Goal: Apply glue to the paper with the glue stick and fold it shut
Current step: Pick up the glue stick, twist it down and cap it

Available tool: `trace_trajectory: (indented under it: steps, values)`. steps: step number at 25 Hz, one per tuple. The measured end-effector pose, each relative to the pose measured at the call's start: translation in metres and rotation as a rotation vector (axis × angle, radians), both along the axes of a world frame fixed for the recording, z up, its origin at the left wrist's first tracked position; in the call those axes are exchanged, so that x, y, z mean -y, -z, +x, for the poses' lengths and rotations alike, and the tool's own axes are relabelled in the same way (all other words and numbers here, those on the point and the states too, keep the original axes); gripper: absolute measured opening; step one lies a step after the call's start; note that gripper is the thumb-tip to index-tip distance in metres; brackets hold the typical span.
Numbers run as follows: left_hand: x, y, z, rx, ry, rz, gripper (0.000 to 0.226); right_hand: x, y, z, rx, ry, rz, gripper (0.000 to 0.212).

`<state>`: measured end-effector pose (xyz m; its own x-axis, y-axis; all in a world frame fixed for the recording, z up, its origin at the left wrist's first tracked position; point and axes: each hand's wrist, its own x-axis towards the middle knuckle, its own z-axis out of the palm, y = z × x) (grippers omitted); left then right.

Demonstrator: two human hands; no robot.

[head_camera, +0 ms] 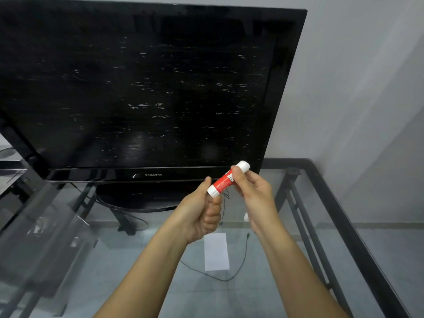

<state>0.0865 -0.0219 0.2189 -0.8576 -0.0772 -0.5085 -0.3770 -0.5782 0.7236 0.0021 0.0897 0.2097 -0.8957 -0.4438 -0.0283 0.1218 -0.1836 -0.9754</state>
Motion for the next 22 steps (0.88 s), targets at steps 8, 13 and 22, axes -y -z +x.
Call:
trace_trajectory:
  steps: [8,13,22]
  values:
    - [-0.002,0.007,0.004,-0.198,-0.179,-0.387,0.048,0.002,-0.008,0.005,-0.035,-0.011,-0.032,0.033]
    - [0.005,0.001,0.009,-0.208,-0.115,-0.269,0.037,-0.002,-0.009,0.005,-0.064,-0.012,-0.043,0.029]
    - [0.005,-0.015,0.007,-0.066,0.086,0.346,0.044,0.0,-0.018,0.003,-0.079,-0.068,-0.057,0.036]
